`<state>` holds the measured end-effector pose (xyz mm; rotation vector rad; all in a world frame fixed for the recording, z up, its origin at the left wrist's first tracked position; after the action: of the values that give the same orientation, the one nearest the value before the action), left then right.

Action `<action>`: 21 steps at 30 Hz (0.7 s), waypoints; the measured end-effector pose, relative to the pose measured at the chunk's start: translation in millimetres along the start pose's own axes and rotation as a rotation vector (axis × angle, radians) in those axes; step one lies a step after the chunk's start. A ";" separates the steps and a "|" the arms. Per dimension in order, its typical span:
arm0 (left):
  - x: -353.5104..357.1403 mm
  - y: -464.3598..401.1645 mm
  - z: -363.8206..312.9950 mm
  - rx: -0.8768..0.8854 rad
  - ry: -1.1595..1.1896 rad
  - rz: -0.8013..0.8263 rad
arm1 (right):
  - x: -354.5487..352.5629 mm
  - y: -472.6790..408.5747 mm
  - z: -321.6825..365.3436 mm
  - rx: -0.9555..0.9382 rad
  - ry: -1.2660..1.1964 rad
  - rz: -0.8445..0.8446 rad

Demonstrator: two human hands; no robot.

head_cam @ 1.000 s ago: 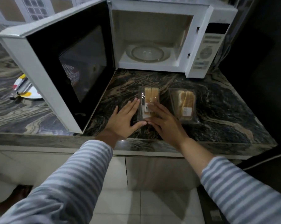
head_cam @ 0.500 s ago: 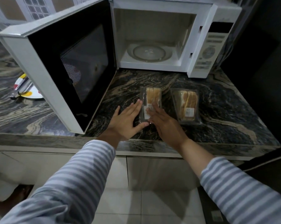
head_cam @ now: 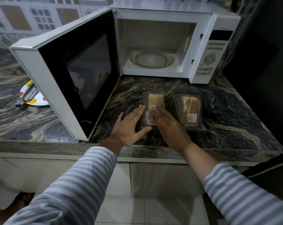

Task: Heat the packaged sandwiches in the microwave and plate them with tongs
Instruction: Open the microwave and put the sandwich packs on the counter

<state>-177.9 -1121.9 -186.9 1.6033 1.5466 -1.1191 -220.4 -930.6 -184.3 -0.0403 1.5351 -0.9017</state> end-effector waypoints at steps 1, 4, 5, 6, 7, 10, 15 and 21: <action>-2.0 -0.1 -1.5 -0.004 0.053 -0.026 | -5.2 -2.0 2.1 0.032 -0.017 -0.035; -12.4 -6.6 -12.8 -0.024 0.172 -0.146 | -22.8 -4.1 8.0 0.275 -0.126 -0.187; -14.9 -11.7 -15.9 -0.041 0.192 -0.175 | -25.0 -3.7 10.1 0.369 -0.178 -0.228; -18.5 -17.3 -19.5 -0.049 0.219 -0.211 | -25.3 -1.8 12.4 0.460 -0.242 -0.267; -23.8 -23.0 -23.4 -0.044 0.257 -0.253 | -26.0 -0.2 15.4 0.550 -0.308 -0.293; -46.7 -42.3 -33.9 0.011 0.390 -0.280 | -25.1 -3.8 21.3 0.766 -0.414 -0.179; -78.1 -67.7 -43.7 0.066 0.472 -0.254 | -15.9 -38.5 18.3 0.790 -0.338 -0.092; -93.8 -77.0 -44.6 0.078 0.445 -0.210 | -2.4 -83.6 12.7 0.833 -0.258 0.022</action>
<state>-242.5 -1115.9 -75.1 1.8658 2.0174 -0.9806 -248.4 -993.5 -135.1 0.4423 0.8360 -1.3953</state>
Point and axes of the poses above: each hand's wrist, its own y-axis away from the middle knuckle, its own x-axis out of the palm, z = x × y, the point moved 1 cm from there along -y, towards the middle knuckle, and after that the axes turned 5 degrees about y, right-handed, at the moved point
